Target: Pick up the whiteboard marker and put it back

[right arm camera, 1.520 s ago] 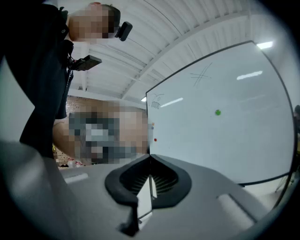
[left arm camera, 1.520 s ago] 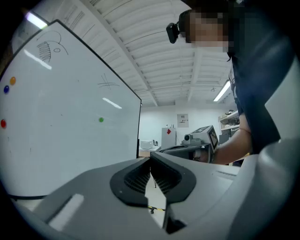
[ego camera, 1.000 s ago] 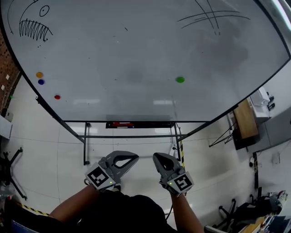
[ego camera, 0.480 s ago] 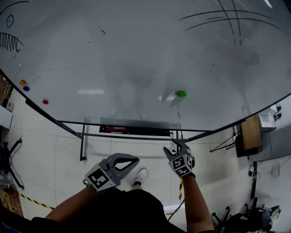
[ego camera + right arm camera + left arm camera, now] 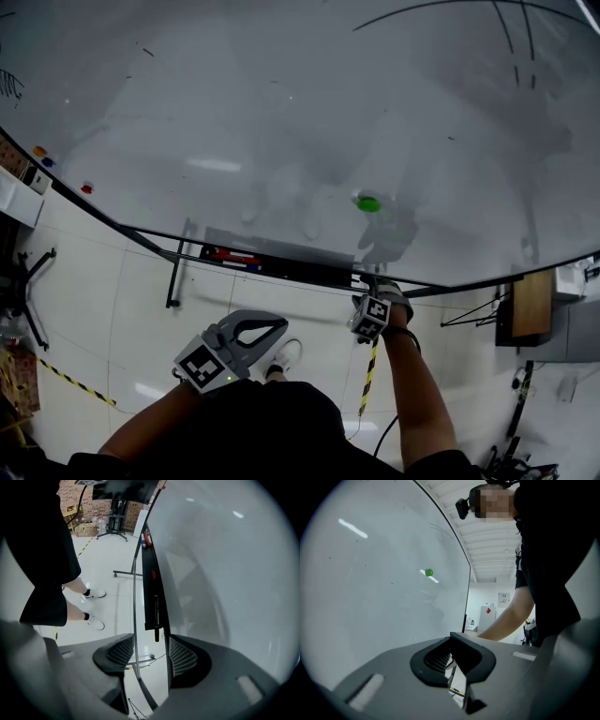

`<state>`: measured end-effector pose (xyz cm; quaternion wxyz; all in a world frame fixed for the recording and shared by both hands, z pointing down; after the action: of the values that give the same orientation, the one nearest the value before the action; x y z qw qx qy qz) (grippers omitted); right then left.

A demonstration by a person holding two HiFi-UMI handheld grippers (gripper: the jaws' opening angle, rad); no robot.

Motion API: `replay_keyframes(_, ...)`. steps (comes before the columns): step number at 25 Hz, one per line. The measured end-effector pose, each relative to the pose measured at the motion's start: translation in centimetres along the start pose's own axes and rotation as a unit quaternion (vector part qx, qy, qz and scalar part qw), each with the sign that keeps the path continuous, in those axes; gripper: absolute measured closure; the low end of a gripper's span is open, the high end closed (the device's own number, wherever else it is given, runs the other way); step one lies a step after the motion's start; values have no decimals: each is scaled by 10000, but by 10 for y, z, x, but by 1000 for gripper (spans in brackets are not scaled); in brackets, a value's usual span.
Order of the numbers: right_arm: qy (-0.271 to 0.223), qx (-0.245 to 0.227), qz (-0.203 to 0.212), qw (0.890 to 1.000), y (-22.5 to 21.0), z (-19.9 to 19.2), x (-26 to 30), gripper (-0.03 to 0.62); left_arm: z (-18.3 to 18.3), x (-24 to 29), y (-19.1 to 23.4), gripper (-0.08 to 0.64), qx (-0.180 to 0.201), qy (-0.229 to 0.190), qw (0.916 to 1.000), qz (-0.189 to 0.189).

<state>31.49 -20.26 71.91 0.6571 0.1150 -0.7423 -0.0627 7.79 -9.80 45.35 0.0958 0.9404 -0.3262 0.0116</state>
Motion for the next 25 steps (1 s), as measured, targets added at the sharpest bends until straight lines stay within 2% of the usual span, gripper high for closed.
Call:
replay_keyframes(3,149,-153,-28,9998,-2,4,5,368,-3,4,0,557,-55,22,9999,130)
replay_keyframes(8,443,-268,-612,9968,-7,2,15,368,-5,3,1,557,9,51,9996,262)
replay_keyframes(13,396,-154,-652,9970,-4,4,23,374,-7,-1,3,557,-46,105,9992,378)
replay_keyframes(15,462,-115,-723,9962,-6,3,24,387,-8,-2,4,558,-65,113,9991,406)
replay_keyframes(18,522,-175,-841,9949,-8,3,26,443,-10,-5,6,558,-46,143,9990,426)
replay_keyframes(23,576,-319,-1082,9919,-10,-2,39,473,-14,-8,7,557,-57,145,9989,432)
replay_keyframes(25,624,-352,-1169,9906,-12,0,37,513,-15,-10,8,557,-80,142,9989,445)
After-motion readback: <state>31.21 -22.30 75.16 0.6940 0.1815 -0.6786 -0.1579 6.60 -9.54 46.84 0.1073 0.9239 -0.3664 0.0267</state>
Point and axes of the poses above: the fingertips, and each gripper's own axes: x forward along the fingers, y to its left, z out of its top, the point moved 3 cm from there along -x, backward along the fingers, and after that the axes turned 8 degrees about z, right-handed, at the moved point
